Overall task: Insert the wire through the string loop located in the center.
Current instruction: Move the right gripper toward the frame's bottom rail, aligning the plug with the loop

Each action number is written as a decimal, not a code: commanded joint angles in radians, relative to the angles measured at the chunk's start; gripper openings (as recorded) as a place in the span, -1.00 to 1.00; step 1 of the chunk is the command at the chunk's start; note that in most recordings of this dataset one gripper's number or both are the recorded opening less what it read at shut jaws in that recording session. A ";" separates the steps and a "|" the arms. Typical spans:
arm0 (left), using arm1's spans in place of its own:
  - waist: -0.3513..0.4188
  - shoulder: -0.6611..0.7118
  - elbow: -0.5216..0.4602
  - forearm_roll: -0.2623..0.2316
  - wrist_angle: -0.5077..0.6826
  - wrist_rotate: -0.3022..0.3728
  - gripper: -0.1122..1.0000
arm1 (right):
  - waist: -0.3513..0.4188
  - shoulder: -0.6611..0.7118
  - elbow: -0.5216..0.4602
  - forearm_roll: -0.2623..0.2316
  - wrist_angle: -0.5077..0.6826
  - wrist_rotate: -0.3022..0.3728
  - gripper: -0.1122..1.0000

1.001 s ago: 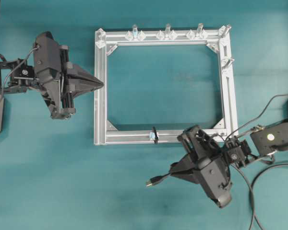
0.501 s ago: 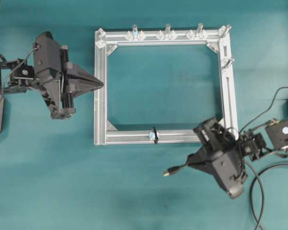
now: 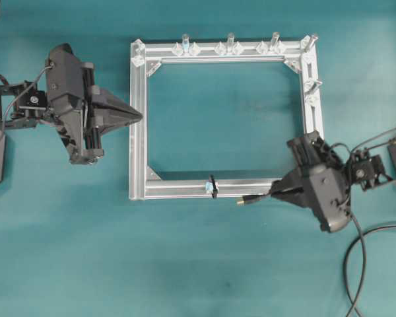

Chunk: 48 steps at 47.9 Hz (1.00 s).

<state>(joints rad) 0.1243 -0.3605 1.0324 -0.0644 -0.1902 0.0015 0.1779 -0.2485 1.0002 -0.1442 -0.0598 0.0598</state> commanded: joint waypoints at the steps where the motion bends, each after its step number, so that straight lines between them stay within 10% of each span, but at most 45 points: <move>1: -0.005 -0.012 -0.006 0.003 -0.005 -0.003 -0.68 | -0.017 -0.029 0.003 0.003 -0.002 0.000 -0.68; 48: -0.005 -0.011 -0.003 0.003 -0.005 -0.002 -0.68 | -0.043 -0.035 0.020 0.003 -0.002 0.003 -0.68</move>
<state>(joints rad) 0.1227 -0.3605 1.0370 -0.0644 -0.1902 0.0000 0.1381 -0.2684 1.0262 -0.1442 -0.0583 0.0614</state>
